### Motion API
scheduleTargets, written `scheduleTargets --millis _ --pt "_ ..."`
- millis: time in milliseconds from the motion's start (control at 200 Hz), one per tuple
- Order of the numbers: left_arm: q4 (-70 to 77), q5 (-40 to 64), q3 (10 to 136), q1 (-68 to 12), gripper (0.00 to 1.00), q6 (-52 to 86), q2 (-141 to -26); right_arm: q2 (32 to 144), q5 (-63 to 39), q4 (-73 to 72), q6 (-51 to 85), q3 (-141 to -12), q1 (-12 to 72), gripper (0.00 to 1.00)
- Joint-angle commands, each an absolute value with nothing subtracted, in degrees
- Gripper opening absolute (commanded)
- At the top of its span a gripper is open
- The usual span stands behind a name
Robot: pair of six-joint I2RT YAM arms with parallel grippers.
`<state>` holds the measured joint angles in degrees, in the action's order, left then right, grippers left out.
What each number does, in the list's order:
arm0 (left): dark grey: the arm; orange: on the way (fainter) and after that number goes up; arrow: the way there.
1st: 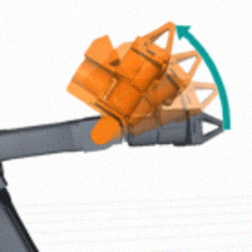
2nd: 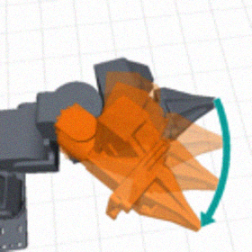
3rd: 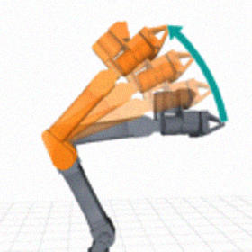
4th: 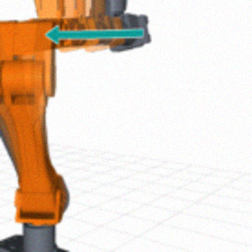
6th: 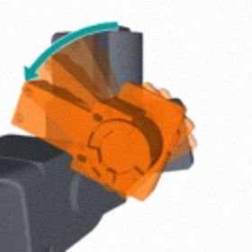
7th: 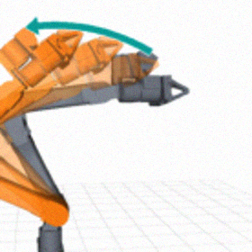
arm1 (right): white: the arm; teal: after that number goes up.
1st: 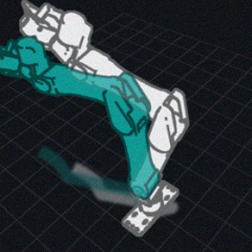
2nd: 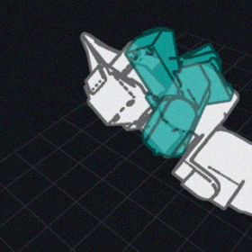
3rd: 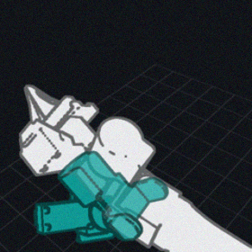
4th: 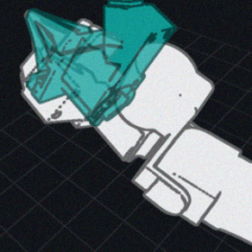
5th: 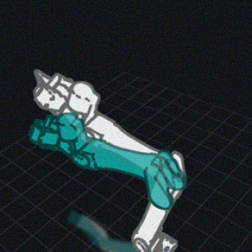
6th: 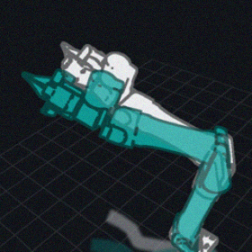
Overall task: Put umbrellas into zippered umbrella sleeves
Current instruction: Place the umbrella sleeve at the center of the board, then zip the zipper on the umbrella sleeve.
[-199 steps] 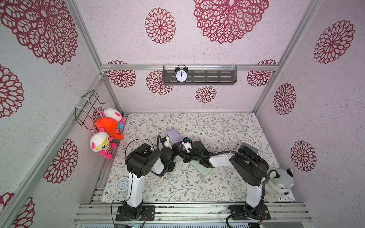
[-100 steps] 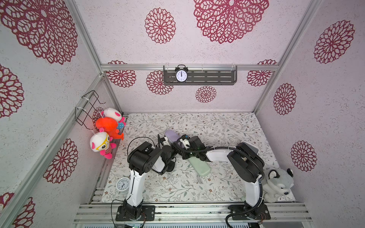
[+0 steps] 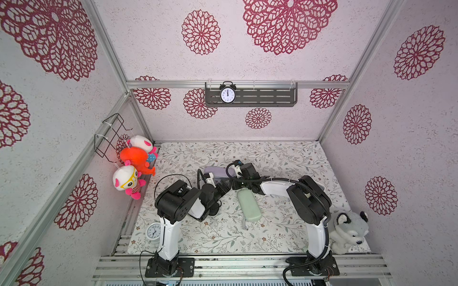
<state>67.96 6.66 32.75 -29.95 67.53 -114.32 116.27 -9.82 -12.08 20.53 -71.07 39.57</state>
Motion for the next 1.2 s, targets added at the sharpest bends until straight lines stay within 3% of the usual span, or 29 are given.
scheduleTargets --millis 0,135,380,565,635,876,1076,1196 --pt "60.7 11.2 31.2 -30.2 0.98 64.2 -107.9 116.3 -8.5 -13.5 19.2 -73.8 39.7 0.00" --pt "58.6 13.9 27.5 -30.0 1.00 63.3 -103.4 117.6 -9.6 -12.0 18.9 -75.0 39.3 0.00" --pt "47.2 12.0 23.8 -28.8 0.88 57.1 -89.9 117.0 -8.6 -11.9 18.6 -72.8 39.0 0.00" --pt "23.1 6.4 29.2 -23.7 0.85 43.2 -79.7 117.9 -8.5 -11.0 17.8 -73.8 38.0 0.00" --pt "20.6 6.3 30.7 -20.1 0.83 37.5 -78.5 118.2 -7.3 -10.6 16.8 -74.1 37.4 0.00" --pt "3.9 9.0 49.7 -17.3 0.95 19.6 -90.3 119.8 -6.5 -8.4 14.5 -76.1 35.0 0.00" --pt "-1.7 14.2 63.2 -15.2 0.93 12.1 -105.1 122.9 -6.6 -6.8 12.2 -79.6 32.9 0.00" --pt "-7.7 10.3 67.8 -15.1 0.93 10.4 -109.3 123.4 -5.9 -6.5 10.7 -80.5 32.6 0.00"
